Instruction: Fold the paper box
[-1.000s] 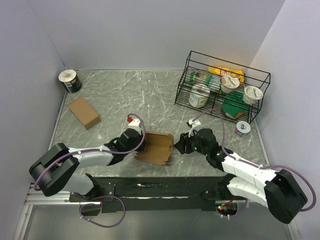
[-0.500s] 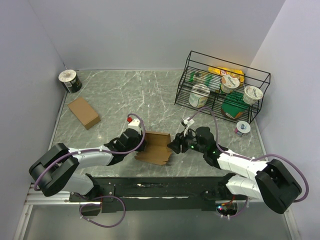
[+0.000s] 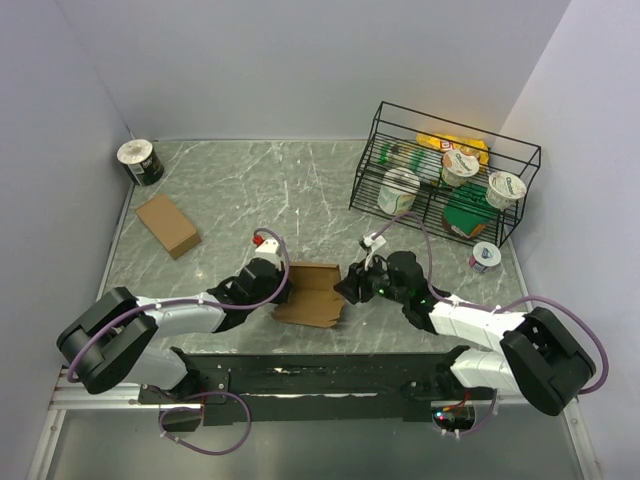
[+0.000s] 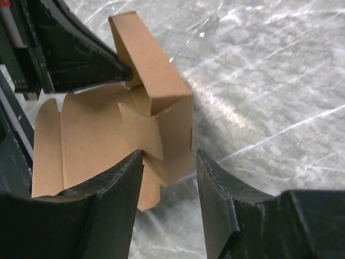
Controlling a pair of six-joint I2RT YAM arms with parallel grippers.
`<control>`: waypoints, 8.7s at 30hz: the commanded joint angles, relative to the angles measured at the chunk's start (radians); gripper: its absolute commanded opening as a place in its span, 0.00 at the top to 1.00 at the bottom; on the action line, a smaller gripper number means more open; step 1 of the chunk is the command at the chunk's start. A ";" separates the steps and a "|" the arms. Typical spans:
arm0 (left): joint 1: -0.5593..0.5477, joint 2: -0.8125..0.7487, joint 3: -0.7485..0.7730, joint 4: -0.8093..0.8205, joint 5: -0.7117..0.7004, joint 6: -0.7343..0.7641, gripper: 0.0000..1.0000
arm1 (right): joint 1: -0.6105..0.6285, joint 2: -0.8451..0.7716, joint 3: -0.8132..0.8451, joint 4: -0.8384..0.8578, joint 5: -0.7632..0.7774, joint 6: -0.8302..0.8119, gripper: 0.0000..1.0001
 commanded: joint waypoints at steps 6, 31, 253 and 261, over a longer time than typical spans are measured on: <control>0.003 -0.035 -0.023 0.038 0.018 0.014 0.98 | 0.029 0.057 0.078 0.049 0.110 -0.022 0.47; -0.001 -0.049 -0.043 0.054 0.020 0.003 0.99 | 0.090 0.163 0.155 -0.006 0.281 -0.023 0.43; -0.050 0.014 0.035 0.002 -0.414 0.083 0.99 | 0.322 0.146 0.339 -0.423 0.811 0.213 0.25; -0.063 0.003 0.017 -0.008 -0.439 0.052 0.99 | 0.323 0.294 0.466 -0.402 0.847 0.191 0.28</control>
